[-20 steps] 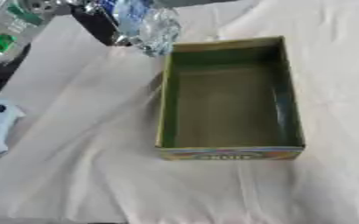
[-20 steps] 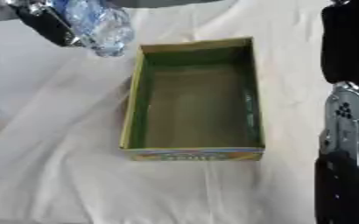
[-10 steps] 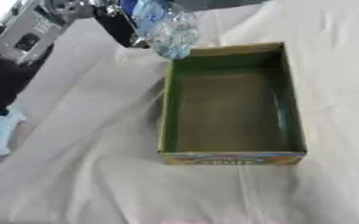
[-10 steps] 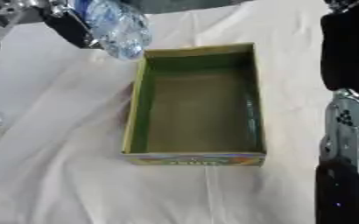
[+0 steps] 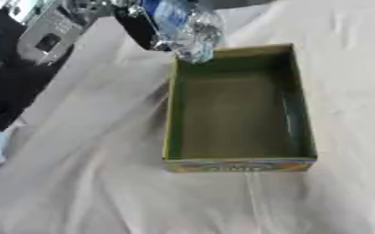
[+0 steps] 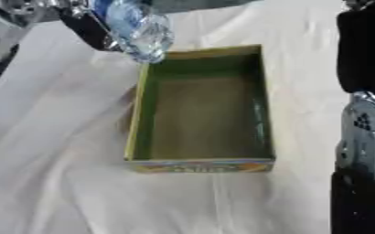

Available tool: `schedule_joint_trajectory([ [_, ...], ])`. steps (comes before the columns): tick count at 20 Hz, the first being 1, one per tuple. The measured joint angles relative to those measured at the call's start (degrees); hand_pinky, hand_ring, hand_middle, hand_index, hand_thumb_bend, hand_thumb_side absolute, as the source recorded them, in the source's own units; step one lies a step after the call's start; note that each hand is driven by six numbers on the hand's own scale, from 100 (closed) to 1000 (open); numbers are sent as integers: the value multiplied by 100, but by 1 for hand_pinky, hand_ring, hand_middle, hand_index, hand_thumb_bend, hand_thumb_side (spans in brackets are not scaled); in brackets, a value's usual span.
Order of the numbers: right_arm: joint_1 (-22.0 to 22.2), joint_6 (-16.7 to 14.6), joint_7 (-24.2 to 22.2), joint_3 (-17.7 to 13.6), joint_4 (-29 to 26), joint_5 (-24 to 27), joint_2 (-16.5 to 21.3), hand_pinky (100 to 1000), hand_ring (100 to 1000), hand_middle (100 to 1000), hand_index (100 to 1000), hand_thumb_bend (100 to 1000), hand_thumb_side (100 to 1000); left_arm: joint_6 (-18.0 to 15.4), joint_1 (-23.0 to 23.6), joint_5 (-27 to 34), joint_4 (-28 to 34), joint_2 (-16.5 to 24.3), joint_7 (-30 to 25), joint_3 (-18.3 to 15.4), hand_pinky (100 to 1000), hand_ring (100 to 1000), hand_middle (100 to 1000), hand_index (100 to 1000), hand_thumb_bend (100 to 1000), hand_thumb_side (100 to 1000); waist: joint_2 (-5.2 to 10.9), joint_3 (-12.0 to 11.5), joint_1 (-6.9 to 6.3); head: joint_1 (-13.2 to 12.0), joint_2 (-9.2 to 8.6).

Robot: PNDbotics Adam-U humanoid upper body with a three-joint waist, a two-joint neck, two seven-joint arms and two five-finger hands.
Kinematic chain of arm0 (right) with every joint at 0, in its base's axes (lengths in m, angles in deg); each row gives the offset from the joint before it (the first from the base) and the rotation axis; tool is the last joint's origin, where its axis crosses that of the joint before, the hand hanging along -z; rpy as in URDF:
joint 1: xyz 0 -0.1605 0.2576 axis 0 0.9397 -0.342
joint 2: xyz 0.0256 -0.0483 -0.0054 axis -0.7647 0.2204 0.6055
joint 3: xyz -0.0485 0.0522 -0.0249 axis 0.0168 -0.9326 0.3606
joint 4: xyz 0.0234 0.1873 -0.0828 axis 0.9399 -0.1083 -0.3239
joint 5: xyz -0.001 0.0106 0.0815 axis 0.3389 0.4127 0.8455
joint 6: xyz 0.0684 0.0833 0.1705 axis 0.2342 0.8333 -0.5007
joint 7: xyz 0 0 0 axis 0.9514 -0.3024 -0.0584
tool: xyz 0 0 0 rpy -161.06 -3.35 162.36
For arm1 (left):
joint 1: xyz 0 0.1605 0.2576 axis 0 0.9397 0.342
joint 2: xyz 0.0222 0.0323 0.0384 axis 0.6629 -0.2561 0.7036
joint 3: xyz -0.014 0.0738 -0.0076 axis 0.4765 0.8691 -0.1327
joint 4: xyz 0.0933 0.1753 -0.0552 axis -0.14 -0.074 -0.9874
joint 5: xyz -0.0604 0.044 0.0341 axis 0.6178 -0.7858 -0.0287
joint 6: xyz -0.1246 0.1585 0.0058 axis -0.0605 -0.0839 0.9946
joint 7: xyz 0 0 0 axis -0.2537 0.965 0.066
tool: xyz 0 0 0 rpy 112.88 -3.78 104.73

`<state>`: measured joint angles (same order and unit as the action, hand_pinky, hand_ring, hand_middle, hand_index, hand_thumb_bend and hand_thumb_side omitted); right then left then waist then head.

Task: Pick up objects on the table and place them in the box.

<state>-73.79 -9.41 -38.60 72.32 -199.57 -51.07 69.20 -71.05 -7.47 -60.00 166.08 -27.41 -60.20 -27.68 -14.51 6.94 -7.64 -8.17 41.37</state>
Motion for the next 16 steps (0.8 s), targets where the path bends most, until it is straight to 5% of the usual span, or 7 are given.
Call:
schedule_joint_trajectory([
  [16,-347,-294,328,105,0,-53,-177,668,764,837,898,100,1000,6,-157,357,-133,-518,-51,275,100,187,608,393,103,132,70,129,4,-51,89],
])
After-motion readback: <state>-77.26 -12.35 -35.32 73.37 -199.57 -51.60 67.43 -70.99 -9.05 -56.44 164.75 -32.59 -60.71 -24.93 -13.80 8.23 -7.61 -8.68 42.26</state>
